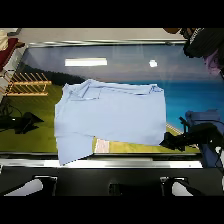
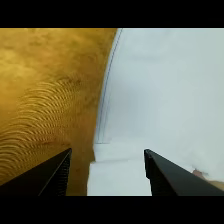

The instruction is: Fold the clothes and pants, and hang the long-sleeved shirts on hangers.

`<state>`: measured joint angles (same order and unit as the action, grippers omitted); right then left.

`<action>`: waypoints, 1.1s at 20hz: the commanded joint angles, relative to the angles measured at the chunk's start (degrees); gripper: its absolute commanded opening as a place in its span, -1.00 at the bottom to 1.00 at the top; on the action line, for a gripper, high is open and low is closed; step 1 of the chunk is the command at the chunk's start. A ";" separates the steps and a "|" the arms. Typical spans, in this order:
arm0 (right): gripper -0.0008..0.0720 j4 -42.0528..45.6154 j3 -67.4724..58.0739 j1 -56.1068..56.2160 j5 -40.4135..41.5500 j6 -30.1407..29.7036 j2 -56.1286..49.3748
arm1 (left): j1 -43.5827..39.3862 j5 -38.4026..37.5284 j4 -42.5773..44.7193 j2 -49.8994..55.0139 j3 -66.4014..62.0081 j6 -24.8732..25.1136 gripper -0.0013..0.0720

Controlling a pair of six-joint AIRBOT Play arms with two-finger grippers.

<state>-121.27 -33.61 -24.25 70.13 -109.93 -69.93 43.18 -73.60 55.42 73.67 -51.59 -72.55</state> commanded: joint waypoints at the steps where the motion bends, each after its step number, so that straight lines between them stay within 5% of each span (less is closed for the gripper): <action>1: -0.87 -0.96 0.15 0.04 -0.70 0.28 1.92 | -0.22 2.19 0.02 0.22 5.29 3.10 0.50; 10: -0.87 -3.82 0.15 0.04 1.70 0.96 6.54 | -2.89 6.45 -5.38 2.93 9.46 7.96 0.49; 20: -0.87 -5.99 0.15 0.04 1.75 0.85 7.93 | -6.49 7.30 -6.19 7.17 9.46 7.80 0.49; 21: -0.87 -6.16 0.15 0.04 1.55 0.85 8.70 | -6.64 7.41 -6.19 7.61 9.46 7.82 0.42; 22: -0.87 -6.23 0.15 0.04 1.60 0.87 9.49 | -6.88 7.69 -6.19 7.96 9.46 7.85 0.15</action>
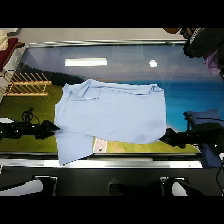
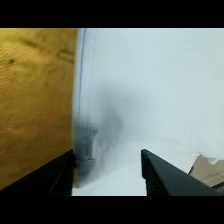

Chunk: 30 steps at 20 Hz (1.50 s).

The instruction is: Fold the clothes and pants, and hang the long-sleeved shirts on hangers.

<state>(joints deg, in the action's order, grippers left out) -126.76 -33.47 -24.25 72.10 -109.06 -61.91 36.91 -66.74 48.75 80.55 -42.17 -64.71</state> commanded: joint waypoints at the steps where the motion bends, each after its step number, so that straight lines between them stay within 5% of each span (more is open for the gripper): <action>1: -0.87 -0.90 0.02 0.04 -0.20 0.00 2.34 | -0.74 0.87 0.48 1.29 0.04 0.00 -0.18; 3: -0.87 -1.95 0.02 0.31 -0.11 -0.42 3.54 | -0.85 0.92 0.39 1.18 0.02 0.02 -0.92; 6: -0.88 -5.62 -0.11 6.43 -3.21 -1.73 3.65 | -0.96 0.81 -2.51 0.76 -0.15 0.00 -0.92; 11: -0.88 -5.57 -8.70 16.41 -18.82 6.03 3.65 | -3.45 0.11 -7.30 -3.61 -5.51 -1.36 -0.93; 16: -0.88 -2.67 -31.87 16.41 -21.40 7.98 3.63 | -9.20 -0.22 -10.19 -12.46 -25.49 -7.43 -0.93; 19: -0.88 1.09 -47.36 16.39 -15.02 10.64 3.69 | -10.34 1.57 -9.20 -17.86 -41.16 -14.47 -0.93; 24: -0.88 5.46 -69.81 16.39 2.73 16.76 9.77 | -10.10 1.92 9.86 -29.66 -61.48 -28.04 -0.93; 30: -0.88 17.99 -77.53 16.39 -3.21 32.13 24.76 | -10.10 -1.22 28.06 -42.34 -63.41 -40.81 -0.93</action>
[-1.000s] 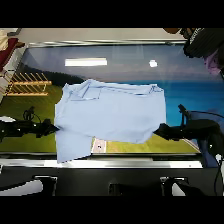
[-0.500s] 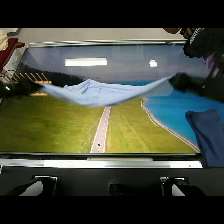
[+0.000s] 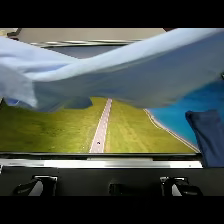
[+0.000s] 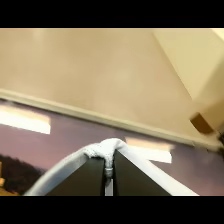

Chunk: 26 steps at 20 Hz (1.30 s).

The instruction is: Fold the clothes and pants, and hang the long-sleeved shirts on hangers.

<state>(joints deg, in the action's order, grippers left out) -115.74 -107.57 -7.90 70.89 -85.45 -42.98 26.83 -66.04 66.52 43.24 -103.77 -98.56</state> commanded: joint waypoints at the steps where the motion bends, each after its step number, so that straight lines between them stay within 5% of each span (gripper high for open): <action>1: -0.88 7.78 -3.43 -0.11 -2.23 11.06 6.40 | -0.02 -3.37 11.43 -5.31 -1.81 -6.91 -0.93; 4: -0.88 8.41 -3.41 -0.11 1.36 16.52 3.72 | -0.02 -7.10 12.48 -3.91 -1.64 -4.85 -0.93; 9: -0.88 8.22 -3.34 -0.11 13.57 15.54 -10.73 | -0.15 -12.94 6.73 7.54 -1.53 7.89 -0.93; 13: -0.88 8.11 -3.32 -0.04 15.26 11.50 -27.19 | -5.16 -13.03 4.44 24.30 -1.53 8.85 -0.92; 16: -0.88 8.24 -3.30 -0.07 11.54 9.14 -39.63 | -10.21 -9.53 4.44 39.41 -1.55 11.58 -0.92; 20: -0.88 8.20 -3.30 -0.07 -0.76 8.50 -54.42 | -14.01 4.39 4.42 56.61 -1.60 13.55 -0.92; 26: -0.88 8.33 -3.30 -0.07 -10.91 7.04 -64.61 | -14.45 13.90 4.46 67.76 -1.60 13.60 -0.92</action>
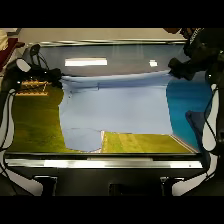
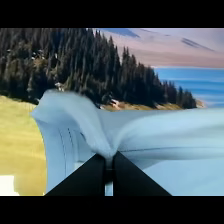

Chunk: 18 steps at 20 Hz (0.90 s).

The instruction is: Fold the clothes and pants, and hang the long-sleeved shirts on hangers.

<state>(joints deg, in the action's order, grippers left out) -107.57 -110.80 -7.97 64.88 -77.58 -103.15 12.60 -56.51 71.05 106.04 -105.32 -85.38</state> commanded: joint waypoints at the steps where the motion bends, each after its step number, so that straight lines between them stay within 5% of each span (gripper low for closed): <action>1: -0.88 0.81 -0.07 0.00 -4.33 -1.07 -4.92 | -0.04 3.28 -0.09 5.07 -0.04 0.46 -0.92; 10: -0.88 9.46 -0.04 0.02 16.85 -2.84 -5.88 | -0.17 -16.00 2.75 4.92 -0.26 4.46 -0.92; 18: -0.88 10.36 0.00 0.00 19.32 -2.80 -11.82 | -0.48 -22.67 3.08 7.65 -0.26 4.44 -0.92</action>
<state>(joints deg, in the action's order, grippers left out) -97.91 -110.83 -7.97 83.15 -80.42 -113.12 12.19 -76.44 73.89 112.77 -105.58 -80.99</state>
